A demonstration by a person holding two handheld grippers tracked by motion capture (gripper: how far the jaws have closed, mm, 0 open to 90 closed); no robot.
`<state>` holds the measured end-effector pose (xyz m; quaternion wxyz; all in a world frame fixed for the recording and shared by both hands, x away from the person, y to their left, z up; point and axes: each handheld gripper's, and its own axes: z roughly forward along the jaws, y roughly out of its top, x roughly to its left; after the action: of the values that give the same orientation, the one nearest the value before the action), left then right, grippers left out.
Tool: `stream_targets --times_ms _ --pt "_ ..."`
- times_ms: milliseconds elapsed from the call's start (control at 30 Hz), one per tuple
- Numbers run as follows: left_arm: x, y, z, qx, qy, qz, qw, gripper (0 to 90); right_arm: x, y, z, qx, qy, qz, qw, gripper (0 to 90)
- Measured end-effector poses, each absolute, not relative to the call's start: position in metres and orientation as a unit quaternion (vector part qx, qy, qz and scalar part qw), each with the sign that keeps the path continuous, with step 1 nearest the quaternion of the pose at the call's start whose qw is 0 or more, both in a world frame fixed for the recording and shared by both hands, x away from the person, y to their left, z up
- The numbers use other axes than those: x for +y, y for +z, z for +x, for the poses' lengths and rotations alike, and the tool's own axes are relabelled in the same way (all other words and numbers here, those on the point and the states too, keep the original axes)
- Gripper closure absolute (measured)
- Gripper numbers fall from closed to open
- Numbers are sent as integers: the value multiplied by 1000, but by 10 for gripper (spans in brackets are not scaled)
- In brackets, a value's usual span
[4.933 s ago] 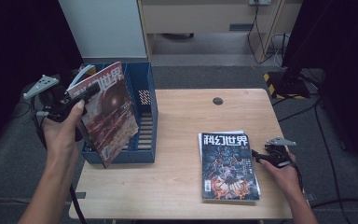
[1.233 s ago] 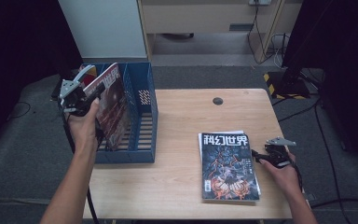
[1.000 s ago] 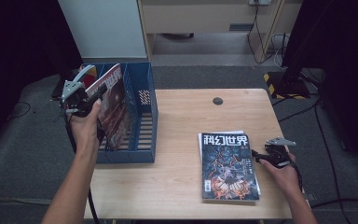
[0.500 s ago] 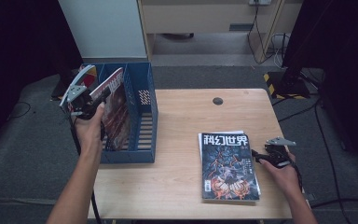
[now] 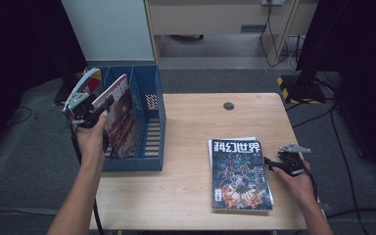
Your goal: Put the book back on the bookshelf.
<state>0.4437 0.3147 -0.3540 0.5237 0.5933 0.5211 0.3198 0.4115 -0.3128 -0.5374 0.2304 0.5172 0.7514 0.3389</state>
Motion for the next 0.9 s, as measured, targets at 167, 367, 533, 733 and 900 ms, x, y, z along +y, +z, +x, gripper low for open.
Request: stream_targets --times_ms 167,367,533,733,900 --pt "317 -354 442 519 311 608 514 832 -312 -537 412 750 340 518 231 321" --pt "319 -358 441 524 317 618 493 827 -312 -537 412 750 340 518 231 321" --pt "322 -358 440 528 313 615 494 825 -312 -537 412 750 340 519 230 321" --pt "324 -359 441 534 311 614 491 821 -312 -537 412 750 340 519 230 321" --pt "326 -358 441 541 308 612 488 811 -312 -537 412 749 339 520 230 320"
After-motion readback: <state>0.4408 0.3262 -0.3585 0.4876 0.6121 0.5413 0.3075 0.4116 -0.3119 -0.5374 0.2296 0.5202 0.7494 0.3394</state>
